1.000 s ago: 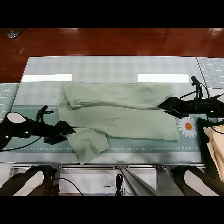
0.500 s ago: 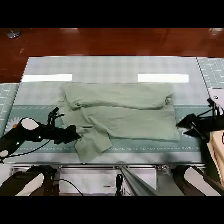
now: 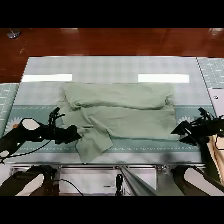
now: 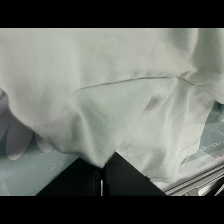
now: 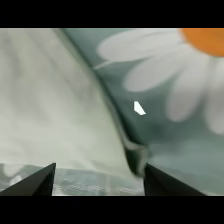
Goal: Fold the shirts.
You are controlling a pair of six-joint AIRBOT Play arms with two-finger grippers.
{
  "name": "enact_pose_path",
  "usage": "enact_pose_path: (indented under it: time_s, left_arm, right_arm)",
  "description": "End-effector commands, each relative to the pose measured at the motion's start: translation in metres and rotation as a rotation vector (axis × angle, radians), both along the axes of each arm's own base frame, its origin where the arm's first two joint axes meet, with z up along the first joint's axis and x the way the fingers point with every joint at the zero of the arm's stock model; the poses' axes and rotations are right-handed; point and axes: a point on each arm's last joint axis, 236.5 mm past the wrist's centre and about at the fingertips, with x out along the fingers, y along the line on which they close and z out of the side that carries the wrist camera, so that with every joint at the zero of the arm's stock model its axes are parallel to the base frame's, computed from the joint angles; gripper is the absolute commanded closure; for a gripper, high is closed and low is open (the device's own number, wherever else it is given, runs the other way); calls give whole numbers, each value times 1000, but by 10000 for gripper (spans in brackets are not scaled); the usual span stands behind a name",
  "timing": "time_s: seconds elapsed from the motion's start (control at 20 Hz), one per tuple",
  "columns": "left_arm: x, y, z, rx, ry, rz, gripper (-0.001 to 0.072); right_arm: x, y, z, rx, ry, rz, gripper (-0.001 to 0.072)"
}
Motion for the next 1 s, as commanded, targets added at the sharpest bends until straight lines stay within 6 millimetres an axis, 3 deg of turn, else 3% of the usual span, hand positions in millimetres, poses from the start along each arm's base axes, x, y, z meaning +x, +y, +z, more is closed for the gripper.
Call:
enact_pose_path:
  time_s: [0.0,0.05,0.1,0.15,0.3,0.45,0.55,0.7,0.95]
  left_arm:
    - [0,0,0,-1,2,2,672]
    - [0,0,1,-1,0,1,671]
    - [2,0,2,-1,-5,-3,672]
    - [5,-1,5,-4,-13,-10,672]
    - [32,4,36,-35,-93,-59,672]
    - [92,39,79,-26,-229,43,673]
    - [132,61,100,-6,-300,99,674]
    - [182,65,102,-12,-298,93,674]
    - [252,56,86,-49,-233,61,674]
  right_arm:
    - [36,10,-3,62,-121,-62,109]
    - [40,10,-2,69,-134,-61,245]
    - [43,13,3,86,-157,-32,568]
    - [48,17,13,116,-201,20,693]
    - [75,4,44,97,-268,49,693]
    - [115,-17,75,44,-366,36,694]
    - [137,-16,81,40,-391,75,694]
    - [180,-2,72,22,-424,126,694]
    - [243,-8,62,34,-444,70,693]
